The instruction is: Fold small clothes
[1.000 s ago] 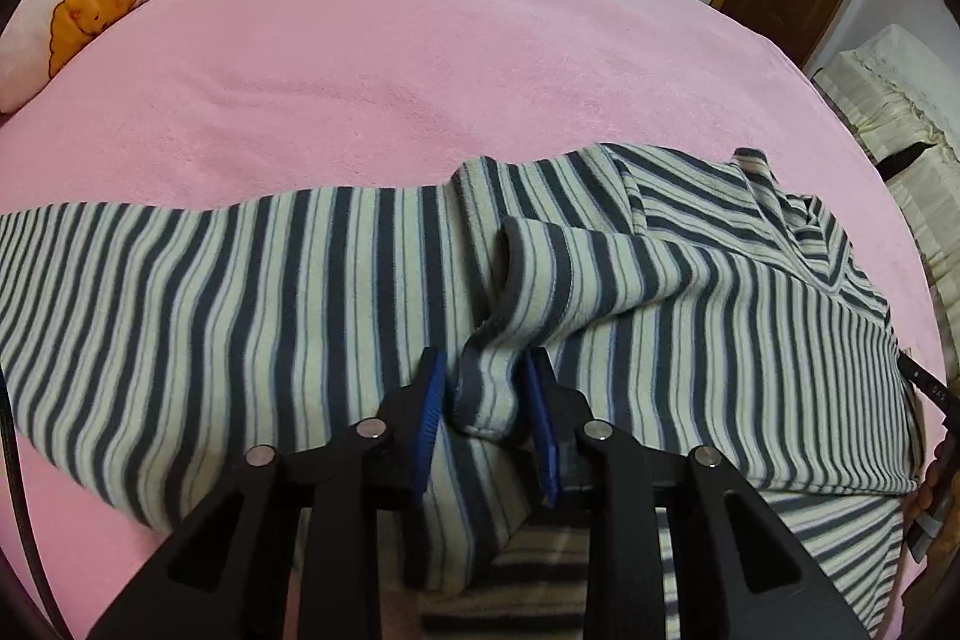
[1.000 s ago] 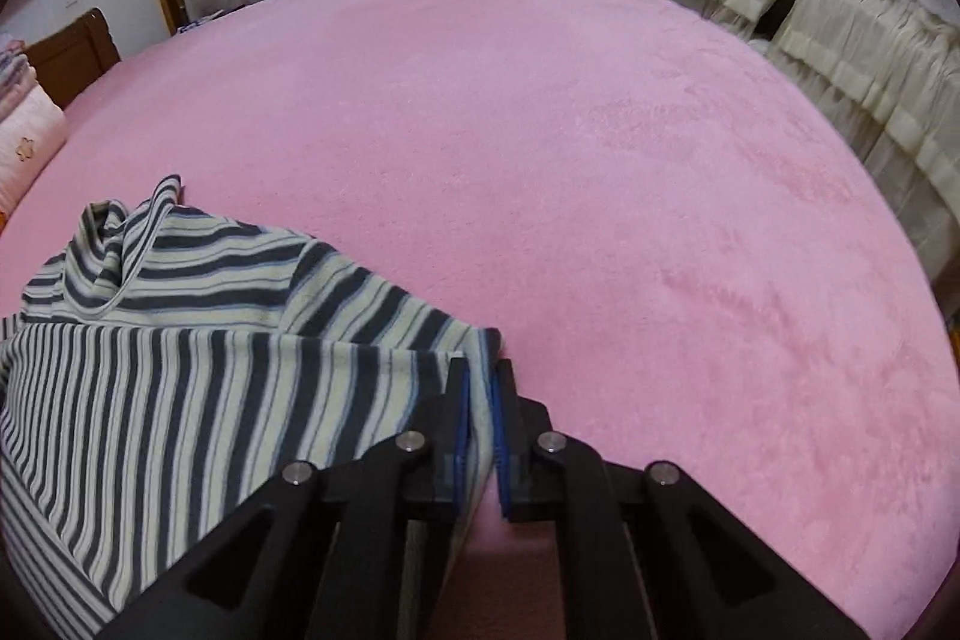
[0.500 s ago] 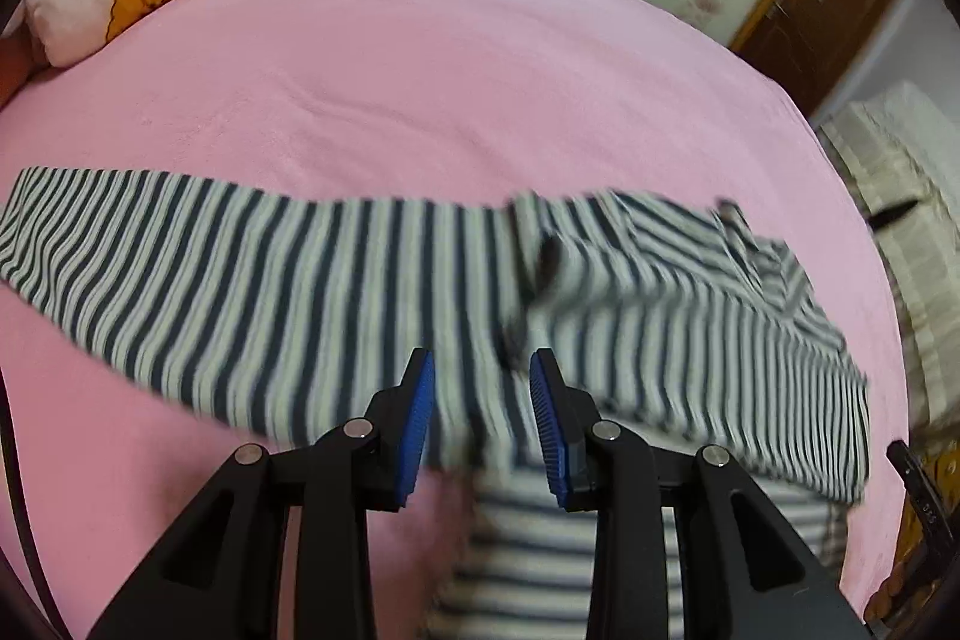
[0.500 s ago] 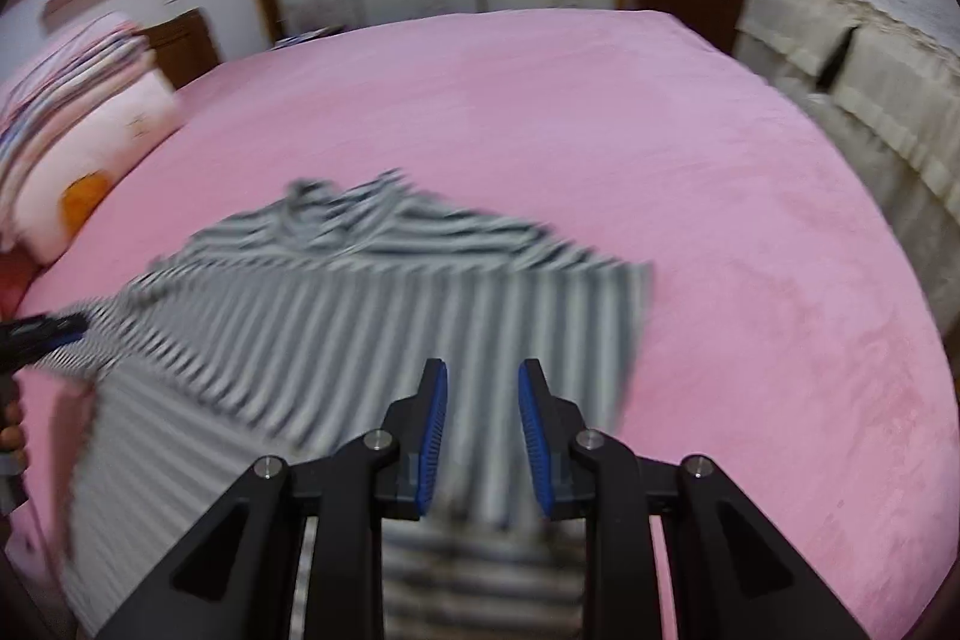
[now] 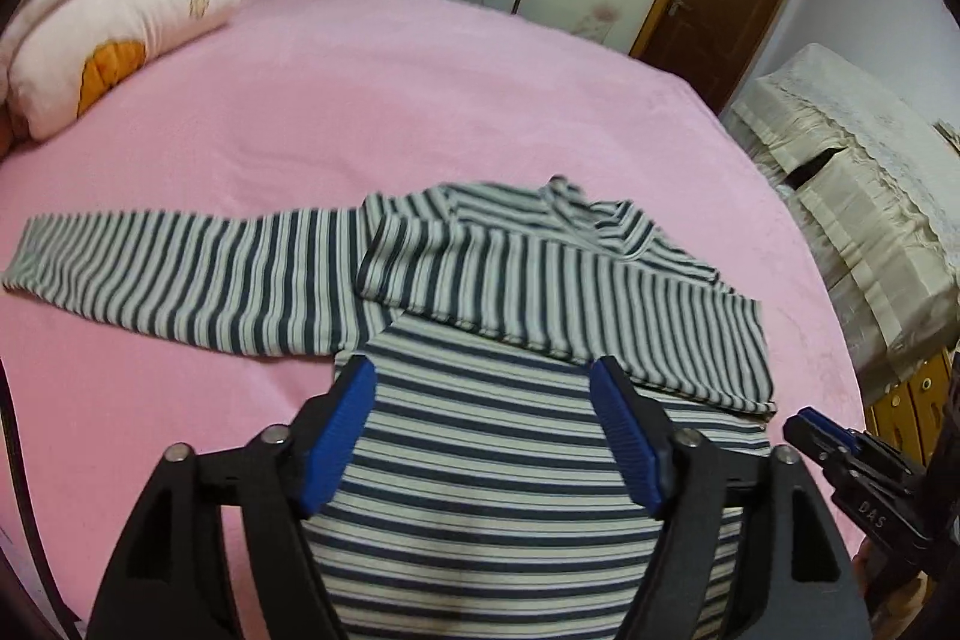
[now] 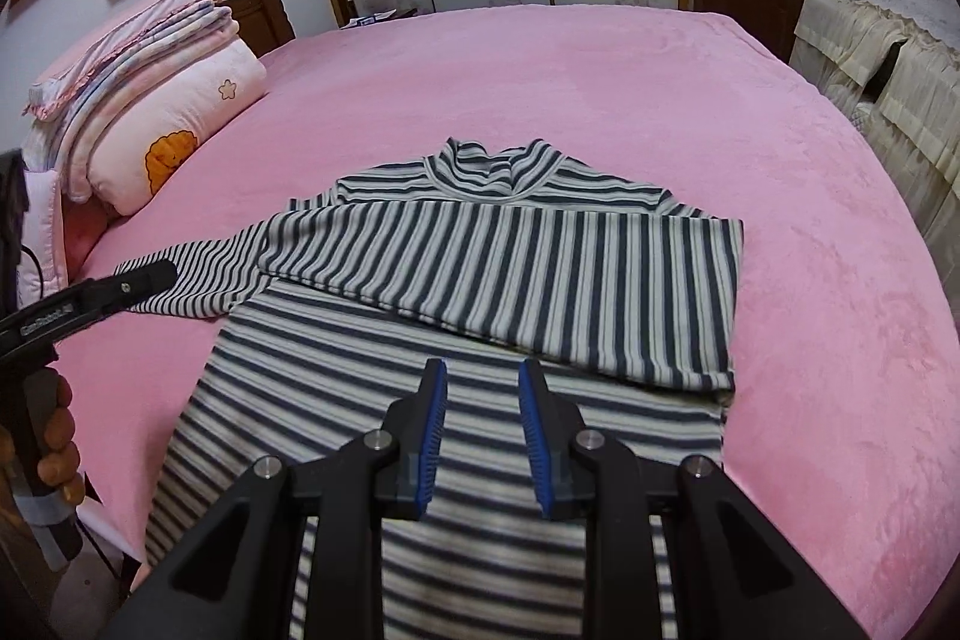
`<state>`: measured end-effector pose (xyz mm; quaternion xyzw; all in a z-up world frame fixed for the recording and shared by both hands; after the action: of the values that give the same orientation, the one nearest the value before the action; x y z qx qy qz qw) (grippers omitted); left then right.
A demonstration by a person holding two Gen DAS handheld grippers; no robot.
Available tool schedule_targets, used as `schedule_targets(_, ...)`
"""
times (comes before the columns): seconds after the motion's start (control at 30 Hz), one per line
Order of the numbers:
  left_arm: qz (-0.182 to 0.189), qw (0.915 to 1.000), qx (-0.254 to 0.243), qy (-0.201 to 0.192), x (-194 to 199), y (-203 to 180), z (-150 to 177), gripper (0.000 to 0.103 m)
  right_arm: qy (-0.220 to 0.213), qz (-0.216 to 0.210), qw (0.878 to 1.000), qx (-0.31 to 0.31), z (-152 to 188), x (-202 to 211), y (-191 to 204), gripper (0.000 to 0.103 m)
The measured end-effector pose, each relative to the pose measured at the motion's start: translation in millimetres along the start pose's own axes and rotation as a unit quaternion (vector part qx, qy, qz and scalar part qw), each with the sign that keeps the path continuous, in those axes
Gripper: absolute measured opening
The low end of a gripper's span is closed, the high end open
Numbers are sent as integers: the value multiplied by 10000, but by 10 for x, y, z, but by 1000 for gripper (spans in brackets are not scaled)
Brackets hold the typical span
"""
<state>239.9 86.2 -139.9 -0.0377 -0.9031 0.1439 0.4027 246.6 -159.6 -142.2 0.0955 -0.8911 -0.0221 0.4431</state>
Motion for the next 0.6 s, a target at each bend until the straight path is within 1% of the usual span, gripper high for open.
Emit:
schedule_targets(0.1,-13,9999,-110,-127,150,-109,-26,77,11,21,10000,-20,8,105,45,25)
schedule_targets(0.23,-50,9992,-266,-311,343,-207,-31,84,6,100,9999,2,18,220,96,25)
schedule_targets(0.3,-76,9986,-314,-413,447,-237,-15,87,9,131,9999,-17,23,270,103,27)
schedule_targets(0.37,-83,9984,-359,-431,506,-257,-4,88,-13,137,9999,-70,29,323,116,34)
schedule_targets(0.43,-102,9982,-409,-433,557,-264,4,88,-55,168,9998,-111,34,396,137,38)
schedule_targets(0.6,-161,9976,-482,-463,694,-223,16,88,-122,117,9998,-81,9,522,254,47)
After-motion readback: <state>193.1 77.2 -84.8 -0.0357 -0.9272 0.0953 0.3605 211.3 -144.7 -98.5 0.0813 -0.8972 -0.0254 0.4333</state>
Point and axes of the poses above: each gripper's, at about its wrist camera, not at the fingertips, and x roughly against the way its jaws point, y to its left, z to its underside, the point moved 4 cm from there along -x, roughly the way its jaws point, and after that the axes turned 2 degrees about z, right-handed, at the moved point
